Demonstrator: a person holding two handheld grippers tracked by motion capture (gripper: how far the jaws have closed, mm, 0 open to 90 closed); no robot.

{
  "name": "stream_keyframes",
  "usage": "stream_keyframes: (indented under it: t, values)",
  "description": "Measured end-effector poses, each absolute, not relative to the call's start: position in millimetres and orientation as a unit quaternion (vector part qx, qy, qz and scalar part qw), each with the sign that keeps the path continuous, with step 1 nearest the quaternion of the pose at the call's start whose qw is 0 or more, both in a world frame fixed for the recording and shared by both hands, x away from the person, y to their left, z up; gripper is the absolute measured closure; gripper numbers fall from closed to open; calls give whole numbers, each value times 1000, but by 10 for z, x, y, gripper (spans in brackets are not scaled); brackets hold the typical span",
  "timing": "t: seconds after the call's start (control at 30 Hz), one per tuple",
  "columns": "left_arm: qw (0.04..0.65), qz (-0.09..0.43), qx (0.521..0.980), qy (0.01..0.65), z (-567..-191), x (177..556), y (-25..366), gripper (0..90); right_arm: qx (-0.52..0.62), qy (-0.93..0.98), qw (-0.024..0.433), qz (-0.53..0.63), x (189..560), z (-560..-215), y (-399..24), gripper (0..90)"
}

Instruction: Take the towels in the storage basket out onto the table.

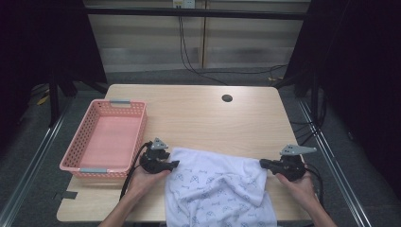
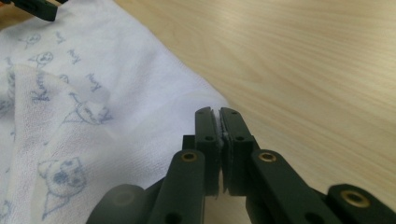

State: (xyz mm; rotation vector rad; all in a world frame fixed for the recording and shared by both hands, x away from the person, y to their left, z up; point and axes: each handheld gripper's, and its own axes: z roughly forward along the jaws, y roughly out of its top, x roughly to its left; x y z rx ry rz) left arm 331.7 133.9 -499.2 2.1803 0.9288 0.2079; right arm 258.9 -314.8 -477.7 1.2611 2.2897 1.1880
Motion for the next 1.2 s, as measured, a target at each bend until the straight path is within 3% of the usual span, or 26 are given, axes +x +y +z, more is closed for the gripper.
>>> stream_keyframes:
  t: [0.17,0.23,0.27,0.37,0.53,0.77,0.9,1.2]
  values:
    - [385,72,846,362,-5013,3482,1249,462,443,781,131,421,2632,-4756,-3230,870]
    - [378,71,854,350,-5001,3504,1188,591,441,780,128,426,2636,-4748,-3235,870]
    - [380,65,857,342,-5001,3507,1153,591,439,780,125,427,2636,-4745,-3231,870]
    - [388,41,859,332,-5011,3453,1086,867,431,781,121,435,2634,-4716,-3215,871]
    - [427,34,841,331,-4826,3369,1207,875,425,769,134,458,2597,-4546,-3306,872]
    - [486,68,811,318,-4281,3363,1411,875,419,737,179,498,2713,-4115,-3445,874]
    - [506,99,798,313,-3947,3523,1448,874,398,731,216,511,2898,-3699,-3394,874]
    - [541,135,762,329,-3448,4016,1518,875,393,708,247,532,3357,-3305,-3331,874]
